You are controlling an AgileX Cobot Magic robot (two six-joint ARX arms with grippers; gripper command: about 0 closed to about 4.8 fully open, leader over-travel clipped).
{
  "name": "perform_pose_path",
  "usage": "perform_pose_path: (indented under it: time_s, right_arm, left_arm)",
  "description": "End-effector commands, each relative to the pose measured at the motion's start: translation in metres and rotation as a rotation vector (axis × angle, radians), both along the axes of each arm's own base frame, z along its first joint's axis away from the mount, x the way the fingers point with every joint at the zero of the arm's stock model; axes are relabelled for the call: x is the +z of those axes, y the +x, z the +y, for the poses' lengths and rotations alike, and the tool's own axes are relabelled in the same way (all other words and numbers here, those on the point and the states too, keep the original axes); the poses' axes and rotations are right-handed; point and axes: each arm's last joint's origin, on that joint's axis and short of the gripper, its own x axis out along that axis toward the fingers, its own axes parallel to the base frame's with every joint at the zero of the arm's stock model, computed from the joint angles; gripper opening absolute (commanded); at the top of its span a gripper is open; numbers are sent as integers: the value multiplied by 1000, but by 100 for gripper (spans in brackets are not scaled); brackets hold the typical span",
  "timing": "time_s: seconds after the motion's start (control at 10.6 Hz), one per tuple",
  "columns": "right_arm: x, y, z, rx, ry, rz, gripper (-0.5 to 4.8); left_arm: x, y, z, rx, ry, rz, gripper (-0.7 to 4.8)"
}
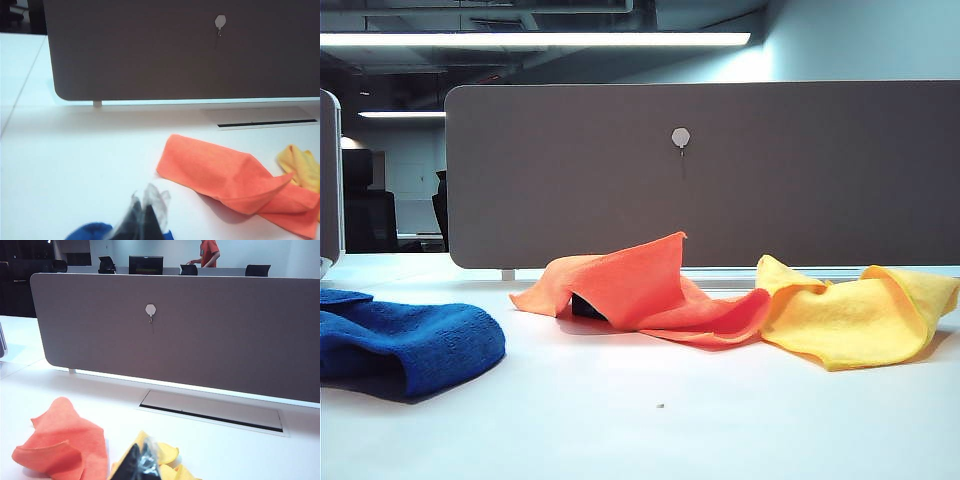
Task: Pick up a rag that is the same color as the top surface of the Rubik's Cube and cover the cube with it.
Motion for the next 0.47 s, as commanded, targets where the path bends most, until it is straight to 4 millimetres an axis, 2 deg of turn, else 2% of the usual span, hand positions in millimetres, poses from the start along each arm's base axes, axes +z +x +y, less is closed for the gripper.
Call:
perform_pose_path:
  time_s: [0.09,0.38,0.47]
  right_arm:
    - [2,-9,0,-4,1,-49,-1]
    - [-4,-8,0,4,43,9,-1]
    - [-5,-6,0,4,49,3,-1]
  left_arm:
    - [-2,-9,-6,-57,-7,-28,-5]
    - [-5,-23,-10,-68,0,-32,-5]
    - [-14,-29,-10,-68,0,-34,-5]
